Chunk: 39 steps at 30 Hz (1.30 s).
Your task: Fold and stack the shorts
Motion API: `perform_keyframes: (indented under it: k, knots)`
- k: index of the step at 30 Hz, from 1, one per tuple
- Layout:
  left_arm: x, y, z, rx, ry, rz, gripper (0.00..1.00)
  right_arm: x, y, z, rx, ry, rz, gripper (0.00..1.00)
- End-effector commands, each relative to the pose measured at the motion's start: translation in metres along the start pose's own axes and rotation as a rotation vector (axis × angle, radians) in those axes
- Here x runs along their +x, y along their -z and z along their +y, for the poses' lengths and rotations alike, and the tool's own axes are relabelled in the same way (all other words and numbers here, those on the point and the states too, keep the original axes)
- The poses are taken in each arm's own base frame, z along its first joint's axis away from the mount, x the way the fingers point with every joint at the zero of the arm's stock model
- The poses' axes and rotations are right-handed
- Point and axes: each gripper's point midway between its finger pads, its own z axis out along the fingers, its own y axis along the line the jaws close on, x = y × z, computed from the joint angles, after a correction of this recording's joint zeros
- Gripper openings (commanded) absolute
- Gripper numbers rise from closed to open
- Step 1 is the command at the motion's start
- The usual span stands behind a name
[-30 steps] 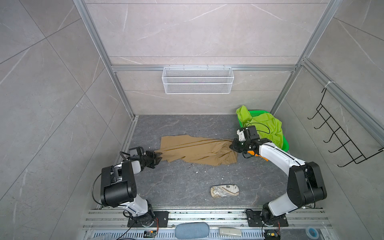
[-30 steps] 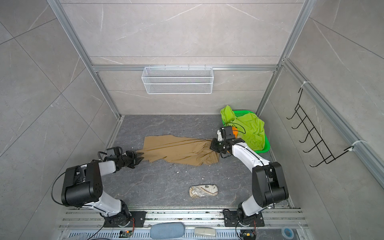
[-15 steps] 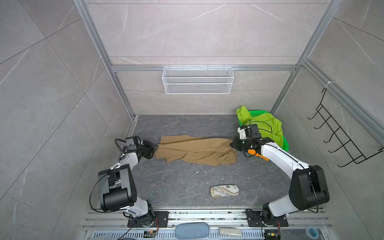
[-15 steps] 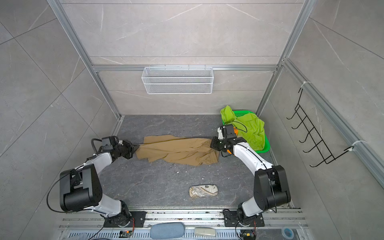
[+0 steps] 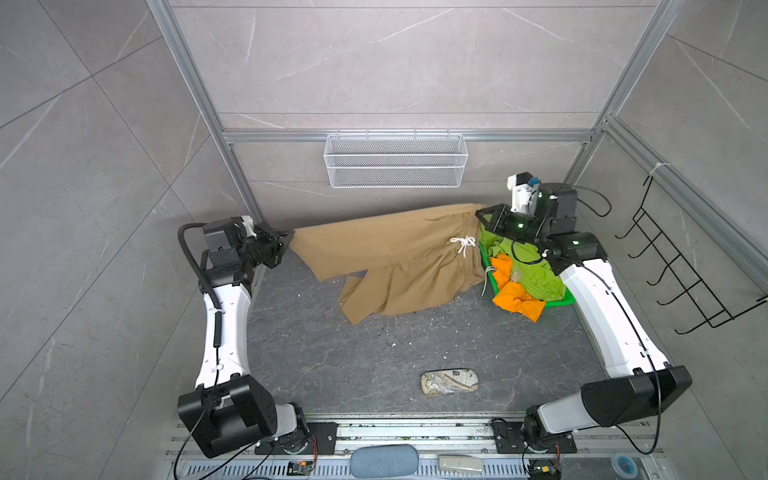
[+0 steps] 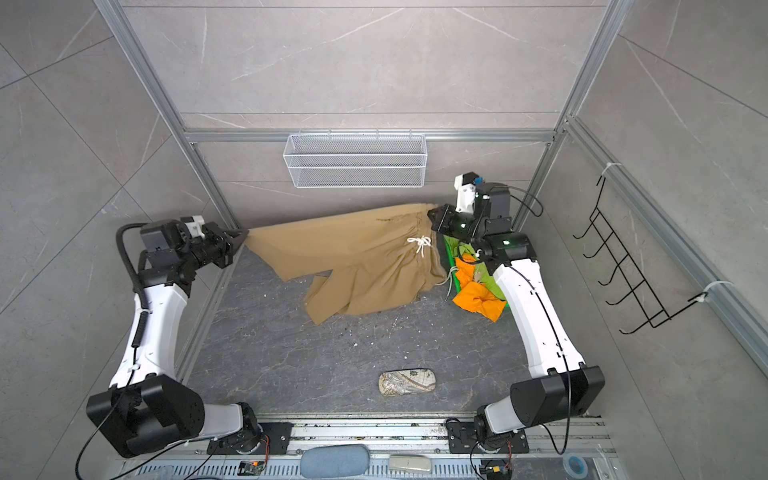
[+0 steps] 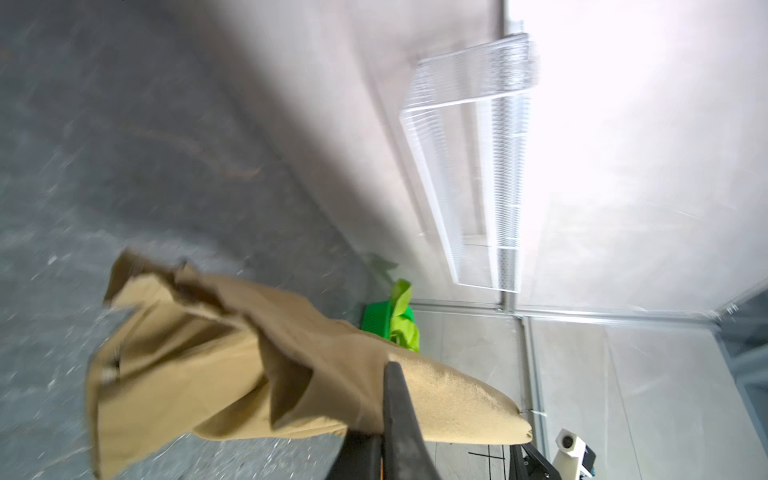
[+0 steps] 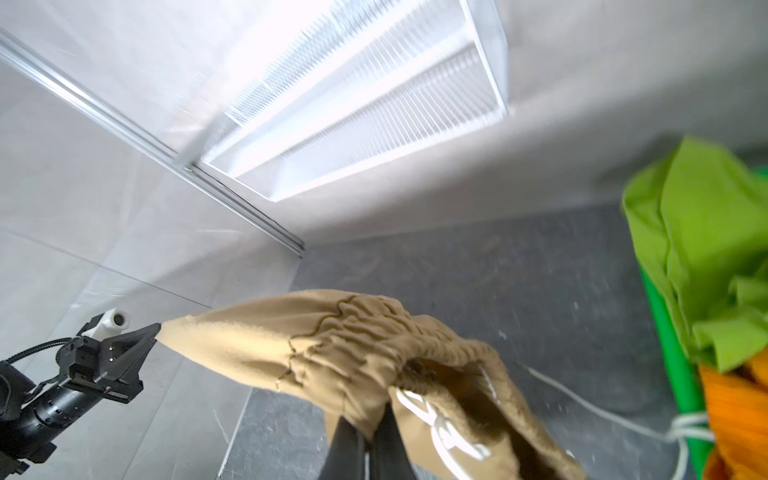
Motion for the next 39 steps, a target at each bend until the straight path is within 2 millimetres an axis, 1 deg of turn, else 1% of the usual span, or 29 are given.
perform_keyframes:
  k: [1, 2, 5, 6, 8, 10, 12, 14, 15, 17, 18, 20, 21, 22, 23, 25, 26, 28, 30, 31, 32, 34, 35, 36, 39]
  knots:
    - [-0.016, 0.065, -0.069, 0.051, -0.142, -0.191, 0.0, -0.046, 0.079, 0.042, -0.031, 0.124, -0.195, 0.0]
    - [-0.012, 0.08, -0.088, 0.069, -0.178, -0.216, 0.0, -0.049, 0.096, 0.055, -0.059, 0.157, -0.223, 0.0]
    - [-0.003, 0.118, -0.131, 0.099, -0.261, -0.279, 0.0, -0.053, 0.138, 0.087, -0.124, 0.235, -0.284, 0.0]
    - [0.0, 0.126, -0.14, 0.1, -0.285, -0.301, 0.0, -0.054, 0.148, 0.095, -0.143, 0.251, -0.3, 0.0]
    - [-0.002, 0.138, -0.147, 0.094, -0.295, -0.349, 0.0, -0.055, 0.163, 0.108, -0.176, 0.263, -0.317, 0.0]
    - [-0.008, 0.143, -0.158, 0.108, -0.316, -0.369, 0.0, -0.057, 0.169, 0.117, -0.206, 0.265, -0.32, 0.0]
    - [-0.02, 0.144, -0.168, 0.094, -0.338, -0.386, 0.0, -0.061, 0.171, 0.124, -0.231, 0.261, -0.321, 0.0]
    - [-0.034, 0.137, -0.178, 0.105, -0.348, -0.384, 0.0, -0.067, 0.165, 0.122, -0.224, 0.244, -0.317, 0.0]
    - [-0.044, 0.13, -0.177, 0.101, -0.338, -0.376, 0.0, -0.069, 0.161, 0.119, -0.215, 0.236, -0.31, 0.0]
    - [-0.07, 0.111, -0.168, 0.104, -0.291, -0.351, 0.0, -0.069, 0.137, 0.1, -0.157, 0.198, -0.265, 0.0]
    - [-0.086, 0.1, -0.156, 0.096, -0.257, -0.347, 0.0, -0.066, 0.121, 0.087, -0.117, 0.175, -0.233, 0.0]
    - [-0.116, 0.069, -0.121, 0.055, -0.193, -0.31, 0.0, -0.054, 0.08, 0.05, -0.026, 0.126, -0.14, 0.0]
    - [-0.125, 0.051, -0.102, 0.031, -0.161, -0.282, 0.0, -0.044, 0.061, 0.032, 0.01, 0.103, -0.095, 0.0]
    - [-0.134, 0.032, -0.08, 0.006, -0.133, -0.248, 0.0, -0.03, 0.037, 0.01, 0.047, 0.074, -0.039, 0.0]
    - [-0.138, 0.012, -0.058, -0.016, -0.11, -0.207, 0.0, -0.014, 0.014, -0.012, 0.075, 0.045, 0.01, 0.0]
    - [-0.14, -0.022, -0.018, -0.068, -0.079, -0.142, 0.0, 0.017, -0.024, -0.047, 0.11, -0.006, 0.09, 0.0]
    - [-0.139, -0.037, -0.002, -0.092, -0.076, -0.115, 0.0, 0.035, -0.042, -0.066, 0.13, -0.032, 0.13, 0.0]
    - [-0.136, -0.061, 0.022, -0.13, -0.077, -0.08, 0.0, 0.065, -0.069, -0.097, 0.169, -0.073, 0.199, 0.0]
    - [-0.135, -0.082, 0.033, -0.156, -0.095, -0.052, 0.0, 0.087, -0.09, -0.121, 0.2, -0.104, 0.246, 0.0]
    - [-0.133, -0.093, 0.035, -0.166, -0.109, -0.034, 0.0, 0.094, -0.097, -0.13, 0.21, -0.118, 0.26, 0.0]
    - [-0.131, -0.104, 0.036, -0.173, -0.124, -0.018, 0.0, 0.102, -0.105, -0.14, 0.22, -0.13, 0.274, 0.0]
    - [-0.123, -0.126, 0.03, -0.172, -0.179, 0.007, 0.0, 0.112, -0.118, -0.153, 0.235, -0.154, 0.298, 0.0]
    - [-0.119, -0.136, 0.03, -0.176, -0.191, 0.021, 0.0, 0.115, -0.123, -0.158, 0.237, -0.164, 0.308, 0.0]
    - [-0.112, -0.146, 0.026, -0.172, -0.216, 0.036, 0.0, 0.116, -0.125, -0.159, 0.234, -0.169, 0.31, 0.0]
    - [-0.096, -0.164, 0.012, -0.17, -0.289, 0.043, 0.0, 0.108, -0.124, -0.161, 0.244, -0.168, 0.291, 0.0]
